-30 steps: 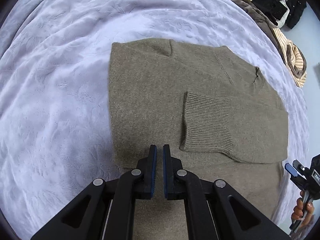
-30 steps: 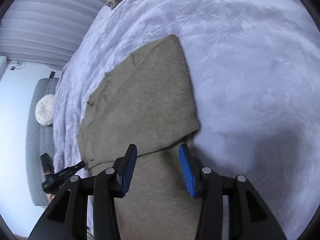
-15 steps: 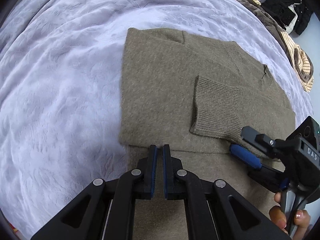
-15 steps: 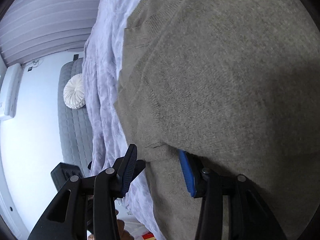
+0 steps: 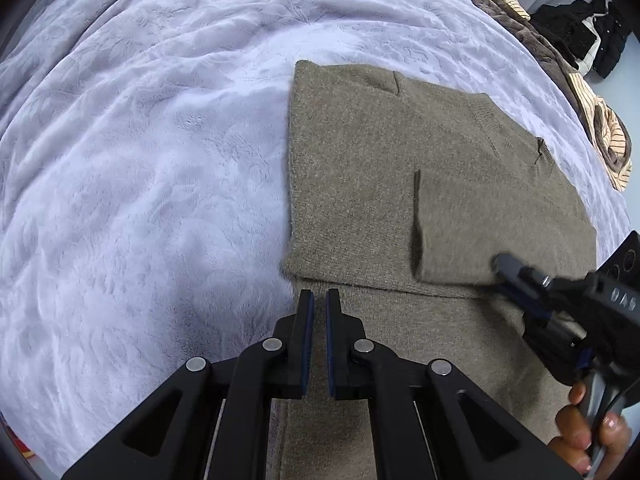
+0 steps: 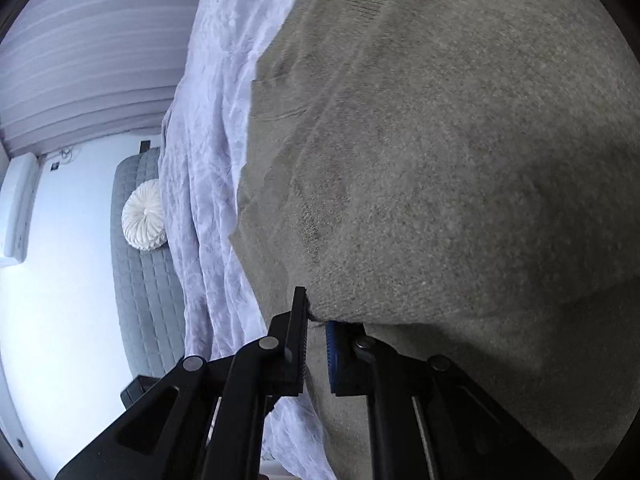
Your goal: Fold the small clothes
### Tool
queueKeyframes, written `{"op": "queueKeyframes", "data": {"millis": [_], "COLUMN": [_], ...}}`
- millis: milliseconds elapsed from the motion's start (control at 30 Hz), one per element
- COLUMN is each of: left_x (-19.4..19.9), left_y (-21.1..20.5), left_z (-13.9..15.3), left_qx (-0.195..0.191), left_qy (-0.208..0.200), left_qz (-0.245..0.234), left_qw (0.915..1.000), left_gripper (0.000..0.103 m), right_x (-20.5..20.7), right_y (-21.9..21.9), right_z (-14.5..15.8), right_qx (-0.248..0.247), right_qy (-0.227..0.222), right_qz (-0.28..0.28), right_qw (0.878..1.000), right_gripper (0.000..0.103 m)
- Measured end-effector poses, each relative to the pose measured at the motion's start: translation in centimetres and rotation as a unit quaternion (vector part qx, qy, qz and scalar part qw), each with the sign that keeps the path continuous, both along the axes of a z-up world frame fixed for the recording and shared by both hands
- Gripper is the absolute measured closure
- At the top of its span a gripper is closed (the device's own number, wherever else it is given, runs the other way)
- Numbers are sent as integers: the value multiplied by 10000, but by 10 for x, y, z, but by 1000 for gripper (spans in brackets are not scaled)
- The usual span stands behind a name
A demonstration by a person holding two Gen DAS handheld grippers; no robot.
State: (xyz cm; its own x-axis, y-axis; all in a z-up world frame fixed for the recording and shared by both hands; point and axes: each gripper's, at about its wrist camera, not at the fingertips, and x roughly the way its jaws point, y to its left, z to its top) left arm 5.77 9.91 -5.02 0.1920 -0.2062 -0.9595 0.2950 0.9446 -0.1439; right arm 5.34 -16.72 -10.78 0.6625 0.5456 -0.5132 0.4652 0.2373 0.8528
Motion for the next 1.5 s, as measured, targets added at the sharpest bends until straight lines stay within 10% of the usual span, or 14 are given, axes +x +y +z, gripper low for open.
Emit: {"op": "queueKeyframes", "data": {"millis": [200, 333, 533, 600, 733, 800, 967, 1400, 1433, 1467, 1500], "left_x": [0, 4, 6, 4, 1, 1, -4, -19, -20, -21, -22], "left_y": [-9, -17, -42, -52, -68, -69, -74, -48, -47, -45, -44], "left_z": [-1, 5, 2, -1, -3, 0, 10, 2, 1, 0, 0], "left_qx": [122, -82, -131, -125, 27, 47, 202, -4, -9, -29, -36], "left_qy": [-39, -48, 39, 81, 27, 15, -212, 130, 156, 201, 198], "left_qz": [11, -9, -158, -245, -306, -276, -405, -345, -323, -328, -304], "left_qw": [9999, 10000, 9998, 9996, 9995, 9996, 9987, 9993, 9994, 9993, 9993], "left_gripper": [98, 98, 98, 98, 98, 98, 98, 98, 89, 28, 5], "right_x": [4, -26, -118, -136, -153, -150, -136, -153, -160, -162, -161], "right_y": [1, -33, -151, -180, -210, -210, -203, -160, -160, -156, -152], "right_z": [-7, 45, 81, 64, 11, -3, 24, 52, 54, 54, 55], "right_qx": [-46, -1285, -3307, -3129, -1679, -1081, -2249, -3168, -3114, -3056, -3022], "right_qy": [343, -32, 926, 1297, 1057, 772, 924, 1313, 1286, 1269, 1249], "right_qz": [531, 978, -454, -713, -793, -771, -222, 63, 95, 129, 159], "right_qw": [9980, 9869, 9381, 9382, 9769, 9881, 9697, 9393, 9415, 9436, 9449], "right_gripper": [86, 63, 62, 62, 60, 80, 88, 57, 57, 57, 57]}}
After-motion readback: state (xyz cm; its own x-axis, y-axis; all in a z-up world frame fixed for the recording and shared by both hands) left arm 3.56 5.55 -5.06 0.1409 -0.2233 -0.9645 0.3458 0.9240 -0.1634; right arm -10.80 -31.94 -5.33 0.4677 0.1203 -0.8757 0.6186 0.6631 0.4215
